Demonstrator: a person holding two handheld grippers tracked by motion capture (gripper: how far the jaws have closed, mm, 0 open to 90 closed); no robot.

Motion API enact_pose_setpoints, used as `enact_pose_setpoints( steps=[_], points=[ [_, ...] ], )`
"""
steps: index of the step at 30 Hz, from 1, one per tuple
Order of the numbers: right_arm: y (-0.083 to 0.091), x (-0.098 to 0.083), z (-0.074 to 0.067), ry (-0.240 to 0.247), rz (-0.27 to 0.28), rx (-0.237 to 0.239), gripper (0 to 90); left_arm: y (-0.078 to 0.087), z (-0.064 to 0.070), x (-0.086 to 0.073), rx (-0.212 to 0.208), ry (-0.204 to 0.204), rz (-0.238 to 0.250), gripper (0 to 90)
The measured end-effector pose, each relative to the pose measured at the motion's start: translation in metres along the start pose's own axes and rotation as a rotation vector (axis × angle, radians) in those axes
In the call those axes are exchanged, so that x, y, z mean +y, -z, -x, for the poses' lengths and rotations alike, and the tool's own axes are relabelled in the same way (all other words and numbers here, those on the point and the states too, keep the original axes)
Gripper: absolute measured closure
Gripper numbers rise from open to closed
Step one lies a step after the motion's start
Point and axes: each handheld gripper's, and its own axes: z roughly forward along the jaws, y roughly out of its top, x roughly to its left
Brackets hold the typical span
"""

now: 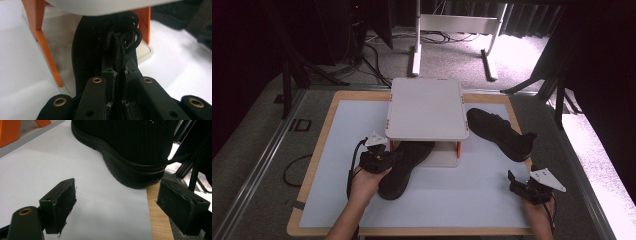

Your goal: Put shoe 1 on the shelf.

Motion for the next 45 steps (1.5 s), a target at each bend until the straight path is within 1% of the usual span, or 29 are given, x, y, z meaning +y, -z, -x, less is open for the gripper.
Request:
enact_pose_setpoints(
  steps=[1,5,7,8,9,10,12,14,16,17,19,21,22,23,24,25,26,28,29,31,33,34,35,36,38,40,42,44,45],
  points=[
    [0.000,0.000,0.000,0.001,0.000,-0.001,14.8,-0.001,-0.001,0.000,-0.009,0.022,0.012,82.8],
    [0.000,0.000,-0.001,0.000,-0.001,-0.001,14.8,-0.007,0.001,0.002,0.033,0.039,0.034,82.8],
    [0.000,0.000,-0.001,0.000,-0.002,-0.002,14.8,-0.010,-0.001,0.003,0.039,0.060,0.041,82.8],
    [0.000,0.000,-0.001,0.002,-0.002,-0.002,14.8,-0.012,-0.001,0.004,0.054,0.072,0.045,82.7],
    [0.000,0.000,-0.001,0.003,-0.002,-0.002,14.8,-0.014,-0.001,0.004,0.057,0.089,0.049,82.7],
    [0.000,0.000,-0.001,0.005,-0.003,-0.002,14.8,-0.015,-0.001,0.004,0.068,0.087,0.047,82.7],
    [0.000,0.000,-0.001,0.006,-0.003,-0.002,14.8,-0.019,-0.002,0.005,0.092,0.114,0.055,82.6],
    [0.000,0.000,-0.001,0.006,-0.002,-0.003,14.8,-0.021,-0.003,0.005,0.118,0.123,0.060,82.5],
    [0.000,0.000,-0.001,0.008,-0.002,-0.003,14.8,-0.023,-0.005,0.006,0.131,0.145,0.067,82.5],
    [0.000,0.000,-0.001,0.008,-0.002,-0.003,14.8,-0.025,-0.005,0.007,0.140,0.141,0.064,82.5],
    [0.000,0.000,-0.002,0.009,-0.003,-0.004,14.8,-0.028,-0.007,0.009,0.133,0.164,0.065,82.4],
    [0.000,0.000,-0.002,0.011,-0.003,-0.004,14.8,-0.031,-0.007,0.012,0.140,0.176,0.066,82.3],
    [0.000,0.000,-0.002,0.012,-0.004,-0.005,14.8,-0.031,-0.007,0.013,0.146,0.181,0.073,82.3],
    [0.000,0.000,-0.002,0.012,-0.004,-0.005,14.8,-0.032,-0.008,0.014,0.144,0.203,0.085,82.2],
    [0.000,0.000,-0.002,0.012,-0.003,-0.005,14.8,-0.033,-0.009,0.014,0.152,0.209,0.090,82.1],
    [0.000,0.000,-0.002,0.012,-0.001,-0.006,14.8,-0.034,-0.009,0.015,0.158,0.227,0.103,81.6],
    [0.000,0.000,-0.002,0.011,-0.001,-0.005,14.8,-0.034,-0.009,0.014,0.155,0.238,0.114,80.2],
    [0.000,0.000,-0.002,0.011,-0.002,-0.005,14.8,-0.035,-0.009,0.015,0.146,0.231,0.122,77.3],
    [0.000,0.000,-0.002,0.011,-0.002,-0.004,14.8,-0.036,-0.009,0.015,0.127,0.230,0.124,74.0],
    [0.000,0.000,-0.002,0.012,-0.003,-0.004,14.8,-0.034,-0.008,0.017,0.108,0.218,0.135,66.7],
    [0.000,0.000,-0.002,0.012,-0.003,-0.003,14.8,-0.030,-0.007,0.019,0.106,0.205,0.147,56.9],
    [0.000,0.000,-0.002,0.012,-0.003,-0.003,14.8,-0.028,-0.005,0.020,0.112,0.191,0.143,55.7],
    [0.000,0.000,-0.002,0.012,-0.004,-0.002,14.8,-0.028,-0.005,0.019,0.099,0.187,0.141,53.8],
    [-0.001,0.000,-0.002,0.013,-0.006,-0.003,14.8,-0.027,-0.004,0.019,0.100,0.187,0.138,50.6],
    [0.000,0.000,-0.002,0.014,-0.006,-0.004,14.8,-0.023,-0.005,0.016,0.086,0.183,0.141,50.6],
    [0.000,0.000,-0.002,0.012,-0.005,-0.004,14.8,-0.020,-0.005,0.014,0.104,0.175,0.148,50.4],
    [0.000,0.000,-0.002,0.014,-0.008,-0.005,14.8,-0.015,-0.004,0.012,0.117,0.155,0.158,48.6],
    [0.000,0.000,-0.003,0.016,-0.009,-0.005,14.8,-0.009,-0.004,0.011,0.100,0.153,0.173,48.6],
    [0.000,0.000,-0.003,0.016,-0.009,-0.005,14.8,-0.006,-0.003,0.011,0.100,0.143,0.176,48.6]
  ],
)
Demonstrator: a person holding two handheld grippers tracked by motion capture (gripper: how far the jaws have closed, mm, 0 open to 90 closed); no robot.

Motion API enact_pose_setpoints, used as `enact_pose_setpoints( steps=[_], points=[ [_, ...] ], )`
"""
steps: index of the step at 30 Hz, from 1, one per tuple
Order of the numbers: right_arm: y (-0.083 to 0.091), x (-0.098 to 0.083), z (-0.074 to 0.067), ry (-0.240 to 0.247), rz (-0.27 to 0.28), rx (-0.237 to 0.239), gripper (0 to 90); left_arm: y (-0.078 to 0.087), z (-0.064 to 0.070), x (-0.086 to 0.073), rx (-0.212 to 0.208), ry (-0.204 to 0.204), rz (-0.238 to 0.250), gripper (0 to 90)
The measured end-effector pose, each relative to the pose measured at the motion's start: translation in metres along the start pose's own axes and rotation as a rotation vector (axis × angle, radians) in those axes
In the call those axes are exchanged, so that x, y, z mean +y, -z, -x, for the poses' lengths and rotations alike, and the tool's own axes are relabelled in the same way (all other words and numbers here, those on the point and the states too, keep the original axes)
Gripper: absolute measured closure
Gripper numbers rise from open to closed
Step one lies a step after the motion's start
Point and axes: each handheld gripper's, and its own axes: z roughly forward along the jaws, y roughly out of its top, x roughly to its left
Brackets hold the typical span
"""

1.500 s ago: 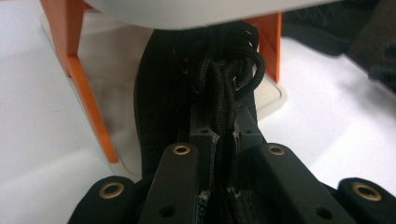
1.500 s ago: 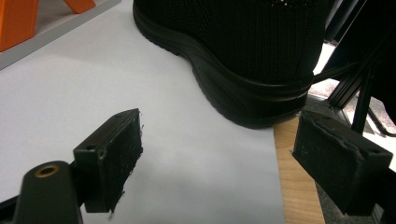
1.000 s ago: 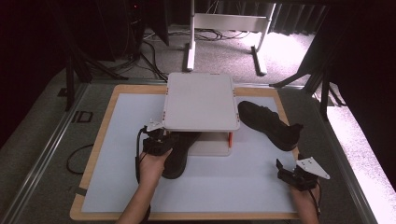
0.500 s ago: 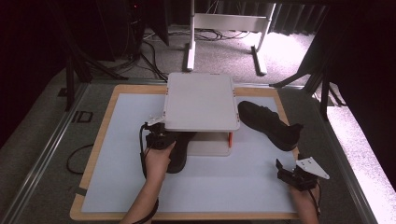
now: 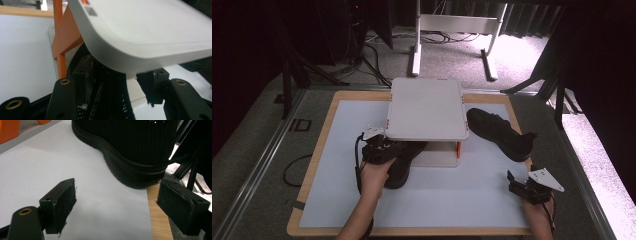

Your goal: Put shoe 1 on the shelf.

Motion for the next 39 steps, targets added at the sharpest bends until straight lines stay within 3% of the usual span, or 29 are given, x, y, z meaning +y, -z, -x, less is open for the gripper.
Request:
enact_pose_setpoints(
  steps=[3,6,12,15,22,25,31,34,39],
  points=[
    [0.000,0.000,0.000,0.000,0.000,0.000,14.8,0.011,0.003,0.002,0.011,-0.059,-0.001,48.6],
    [0.000,0.000,0.000,0.001,0.000,-0.001,14.8,0.021,0.002,0.002,0.015,-0.084,-0.002,48.5],
    [0.000,0.000,0.000,0.005,-0.003,-0.004,14.8,0.041,0.002,-0.003,-0.016,-0.106,-0.003,46.3],
    [-0.001,0.000,0.000,0.005,-0.002,-0.004,14.8,0.052,0.004,-0.008,-0.002,-0.148,-0.004,46.0],
    [-0.001,0.000,-0.001,0.011,-0.007,-0.008,14.8,0.073,0.004,-0.026,-0.002,-0.177,-0.007,40.9],
    [-0.001,0.000,-0.001,0.016,-0.008,-0.010,16.8,0.077,0.001,-0.034,-0.007,-0.159,0.000,36.0],
    [-0.001,0.000,-0.001,0.016,-0.008,-0.011,16.8,0.082,-0.002,-0.043,-0.030,-0.135,0.024,35.7],
    [-0.001,0.000,-0.001,0.014,-0.008,-0.012,16.7,0.088,-0.001,-0.049,-0.026,-0.150,0.037,35.7],
    [-0.001,0.000,-0.002,0.018,-0.008,-0.012,16.8,0.087,-0.001,-0.064,-0.002,-0.192,-0.016,35.7]
  ],
)
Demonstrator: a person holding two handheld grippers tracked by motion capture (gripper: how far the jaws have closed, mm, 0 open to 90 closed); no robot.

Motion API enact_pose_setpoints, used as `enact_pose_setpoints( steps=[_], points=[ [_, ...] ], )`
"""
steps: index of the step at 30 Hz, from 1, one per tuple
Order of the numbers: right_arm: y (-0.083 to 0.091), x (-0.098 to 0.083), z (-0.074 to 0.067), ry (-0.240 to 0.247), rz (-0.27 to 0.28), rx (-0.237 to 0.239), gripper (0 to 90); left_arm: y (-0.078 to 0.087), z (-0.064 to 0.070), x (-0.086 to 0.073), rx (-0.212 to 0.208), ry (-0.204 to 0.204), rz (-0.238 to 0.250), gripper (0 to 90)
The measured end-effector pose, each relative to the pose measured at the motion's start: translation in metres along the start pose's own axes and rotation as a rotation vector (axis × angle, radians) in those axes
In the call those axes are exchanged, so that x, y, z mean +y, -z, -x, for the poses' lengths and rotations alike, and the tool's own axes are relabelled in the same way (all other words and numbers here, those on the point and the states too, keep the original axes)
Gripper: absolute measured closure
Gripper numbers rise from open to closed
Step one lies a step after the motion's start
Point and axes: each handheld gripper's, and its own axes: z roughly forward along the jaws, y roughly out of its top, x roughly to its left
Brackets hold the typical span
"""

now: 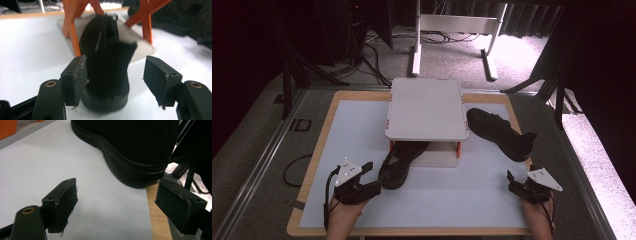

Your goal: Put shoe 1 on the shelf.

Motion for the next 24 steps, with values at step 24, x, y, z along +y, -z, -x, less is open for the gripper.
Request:
enact_pose_setpoints(
  steps=[24],
  points=[
    [0.000,0.000,-0.001,0.005,-0.005,-0.002,16.8,-0.032,0.005,-0.043,0.020,-0.078,-0.188,71.5]
  ],
)
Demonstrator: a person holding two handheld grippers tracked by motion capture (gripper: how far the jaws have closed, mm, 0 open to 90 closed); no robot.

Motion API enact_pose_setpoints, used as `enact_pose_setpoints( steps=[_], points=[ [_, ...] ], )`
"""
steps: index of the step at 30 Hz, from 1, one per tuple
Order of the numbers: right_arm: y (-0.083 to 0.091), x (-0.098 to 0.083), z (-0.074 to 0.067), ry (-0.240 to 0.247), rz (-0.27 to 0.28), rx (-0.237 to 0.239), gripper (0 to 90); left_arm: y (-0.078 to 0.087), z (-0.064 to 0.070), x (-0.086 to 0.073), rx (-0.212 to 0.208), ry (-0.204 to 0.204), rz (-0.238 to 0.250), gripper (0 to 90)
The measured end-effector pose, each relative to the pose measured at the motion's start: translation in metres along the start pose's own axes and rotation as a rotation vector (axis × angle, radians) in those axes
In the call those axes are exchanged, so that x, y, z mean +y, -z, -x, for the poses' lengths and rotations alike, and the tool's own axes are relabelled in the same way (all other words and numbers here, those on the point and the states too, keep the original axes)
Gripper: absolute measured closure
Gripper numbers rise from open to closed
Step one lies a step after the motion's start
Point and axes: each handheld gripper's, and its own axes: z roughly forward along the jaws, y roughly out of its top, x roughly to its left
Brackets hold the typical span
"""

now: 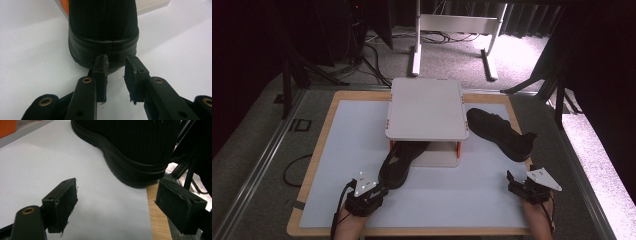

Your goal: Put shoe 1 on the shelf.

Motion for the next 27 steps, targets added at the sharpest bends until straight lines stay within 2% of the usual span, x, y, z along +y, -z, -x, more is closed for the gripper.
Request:
enact_pose_setpoints(
  steps=[5,8,11,19,27],
  points=[
    [0.000,0.000,0.000,0.003,0.001,0.001,16.8,-0.009,0.002,0.007,-0.011,-0.003,0.000,71.4],
    [0.000,0.000,0.000,0.002,0.001,0.001,16.8,-0.015,0.004,0.011,-0.020,-0.019,0.001,71.4],
    [0.000,0.000,0.000,0.002,0.002,0.002,16.8,-0.021,0.005,0.015,-0.028,-0.009,0.006,71.4],
    [0.000,0.000,0.000,0.002,0.002,0.003,16.8,-0.033,0.005,0.023,-0.022,-0.014,0.013,71.4],
    [0.000,0.000,0.000,0.001,0.001,0.005,16.8,-0.045,0.001,0.031,-0.011,-0.002,0.020,71.3]
  ],
)
